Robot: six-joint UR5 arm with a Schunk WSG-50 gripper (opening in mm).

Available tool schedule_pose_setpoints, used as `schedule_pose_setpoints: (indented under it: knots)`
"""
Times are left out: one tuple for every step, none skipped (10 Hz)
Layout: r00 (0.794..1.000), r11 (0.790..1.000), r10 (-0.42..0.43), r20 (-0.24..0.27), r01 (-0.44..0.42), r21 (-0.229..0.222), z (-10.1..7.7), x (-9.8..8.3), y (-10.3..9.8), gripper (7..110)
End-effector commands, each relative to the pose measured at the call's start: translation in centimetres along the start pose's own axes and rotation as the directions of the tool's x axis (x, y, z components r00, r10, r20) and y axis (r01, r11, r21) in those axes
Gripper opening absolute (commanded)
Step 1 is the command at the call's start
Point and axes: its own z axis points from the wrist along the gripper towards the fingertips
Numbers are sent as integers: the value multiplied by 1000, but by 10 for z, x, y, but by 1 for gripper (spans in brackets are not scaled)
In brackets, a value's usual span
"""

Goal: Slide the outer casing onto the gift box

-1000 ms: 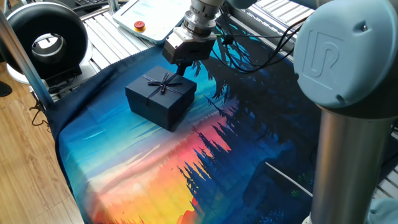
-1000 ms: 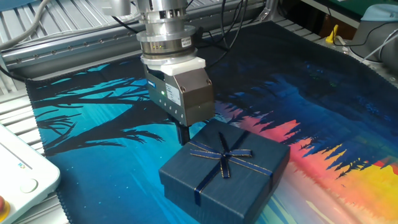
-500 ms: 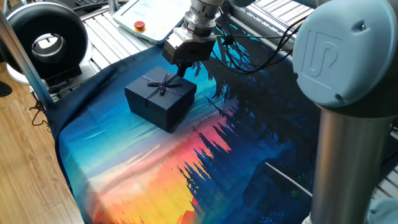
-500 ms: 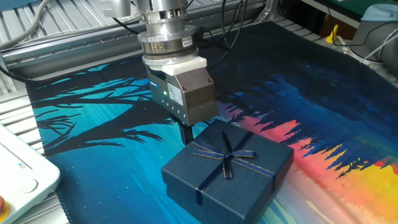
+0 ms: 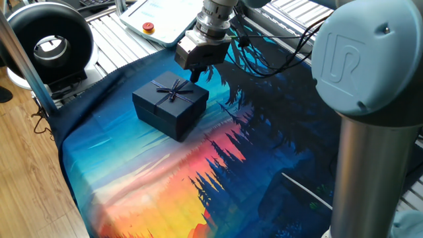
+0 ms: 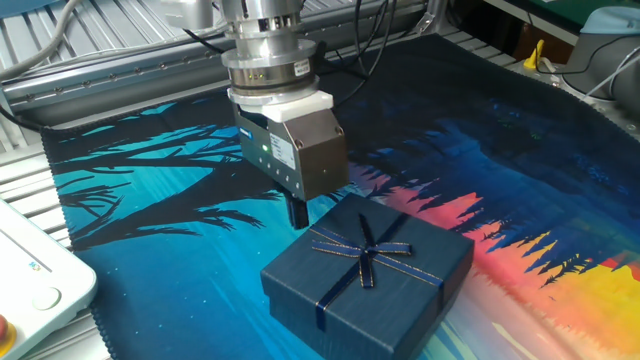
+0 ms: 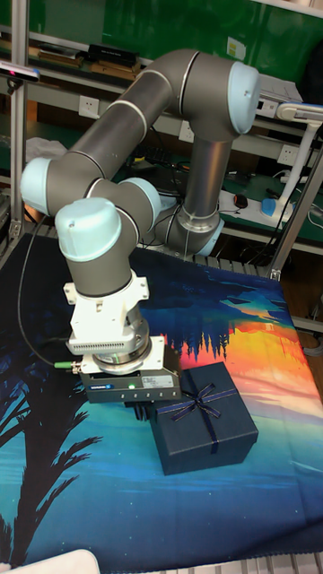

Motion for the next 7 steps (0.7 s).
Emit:
schedule_pose_setpoints:
  knots:
    - [1000,1000,15,20,-15,17,-14,3,2,7]
    - [1000,1000,22,19,-23,17,-26,5,5,7]
    - [999,999,29,20,-30,31,-36,7,4,7]
    - [999,998,43,26,-44,35,-42,9,6,7]
    - [997,996,75,25,-76,39,-44,12,10,7]
    - [994,993,106,19,-106,42,-44,14,15,7]
    - [990,990,138,14,-138,38,-45,15,23,7]
